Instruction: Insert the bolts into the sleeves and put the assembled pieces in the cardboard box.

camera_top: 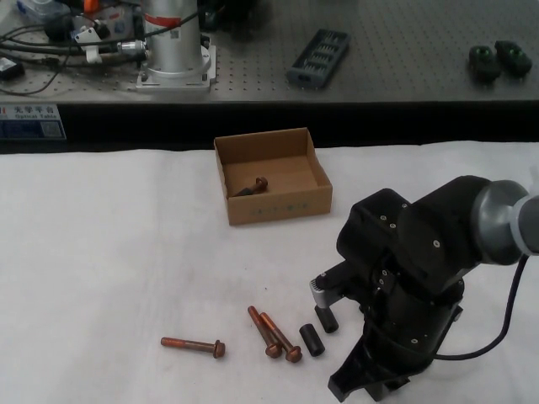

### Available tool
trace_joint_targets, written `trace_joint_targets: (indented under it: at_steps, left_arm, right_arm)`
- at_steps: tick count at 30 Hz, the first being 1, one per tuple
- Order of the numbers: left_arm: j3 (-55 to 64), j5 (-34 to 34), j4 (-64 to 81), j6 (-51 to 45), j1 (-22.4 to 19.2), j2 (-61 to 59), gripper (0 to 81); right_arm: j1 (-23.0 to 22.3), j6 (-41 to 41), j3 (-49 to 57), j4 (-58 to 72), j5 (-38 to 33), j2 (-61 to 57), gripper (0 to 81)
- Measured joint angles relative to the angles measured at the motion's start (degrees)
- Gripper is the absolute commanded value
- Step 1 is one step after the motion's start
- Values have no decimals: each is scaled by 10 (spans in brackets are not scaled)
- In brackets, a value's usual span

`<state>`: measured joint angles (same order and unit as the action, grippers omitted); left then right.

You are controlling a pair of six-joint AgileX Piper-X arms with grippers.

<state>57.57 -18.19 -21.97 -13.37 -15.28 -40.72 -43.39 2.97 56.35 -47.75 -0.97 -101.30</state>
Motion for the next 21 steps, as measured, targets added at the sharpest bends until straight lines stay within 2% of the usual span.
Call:
trace_joint_targets:
  at_steps: [9, 13, 18, 21]
  left_arm:
    - [-2, -2, -51, 35, 0, 0, 6]
    - [-19, -28, -61, 55, 0, 0, 6]
    - [-115, -74, -57, 59, 0, 0, 6]
    - [-181, -102, -6, 60, 0, 0, 6]
  right_arm:
    - [0, 0, 0, 11, -15, 4, 43]
    - [0, 0, 0, 22, -40, 34, 43]
    - [0, 0, 3, 26, -47, 119, 43]
    - [0, 0, 4, 35, -54, 162, 43]
